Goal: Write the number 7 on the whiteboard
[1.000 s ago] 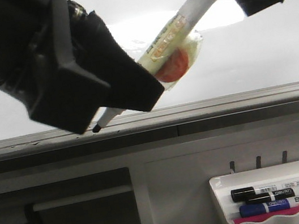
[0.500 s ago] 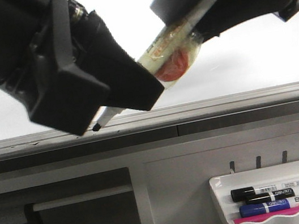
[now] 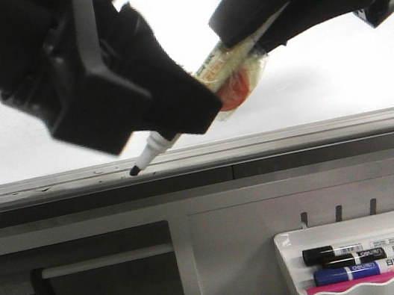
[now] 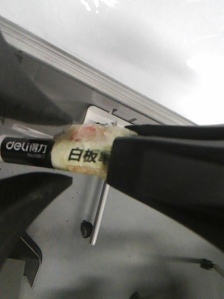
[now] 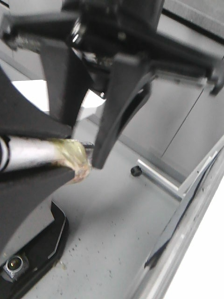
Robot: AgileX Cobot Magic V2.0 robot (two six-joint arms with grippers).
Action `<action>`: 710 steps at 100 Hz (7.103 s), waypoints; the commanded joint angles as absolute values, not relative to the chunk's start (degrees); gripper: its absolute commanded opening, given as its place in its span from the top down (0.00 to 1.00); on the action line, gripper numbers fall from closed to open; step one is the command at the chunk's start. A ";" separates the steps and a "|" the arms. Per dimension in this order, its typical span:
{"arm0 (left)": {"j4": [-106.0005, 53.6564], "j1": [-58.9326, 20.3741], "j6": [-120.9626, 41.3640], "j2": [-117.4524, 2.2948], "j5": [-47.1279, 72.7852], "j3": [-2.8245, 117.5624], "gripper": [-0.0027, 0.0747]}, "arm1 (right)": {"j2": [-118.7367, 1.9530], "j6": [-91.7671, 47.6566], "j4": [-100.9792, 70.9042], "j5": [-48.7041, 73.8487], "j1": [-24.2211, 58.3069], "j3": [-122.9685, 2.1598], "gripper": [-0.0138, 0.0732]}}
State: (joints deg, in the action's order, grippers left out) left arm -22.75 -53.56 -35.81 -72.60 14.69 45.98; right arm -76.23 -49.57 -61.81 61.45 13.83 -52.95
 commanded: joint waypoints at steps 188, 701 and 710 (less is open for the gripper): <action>-47.11 -24.51 -35.56 -48.05 -2.98 35.05 0.26 | -74.58 -88.17 -104.04 21.64 14.06 -49.77 0.90; -69.41 -41.67 -42.88 -82.09 -21.90 47.30 0.89 | -54.12 -45.01 -48.60 56.23 3.77 -51.95 0.36; -69.31 -41.67 -42.88 -82.09 -21.90 47.30 0.72 | -54.12 -45.01 -48.60 56.23 3.77 -51.95 0.36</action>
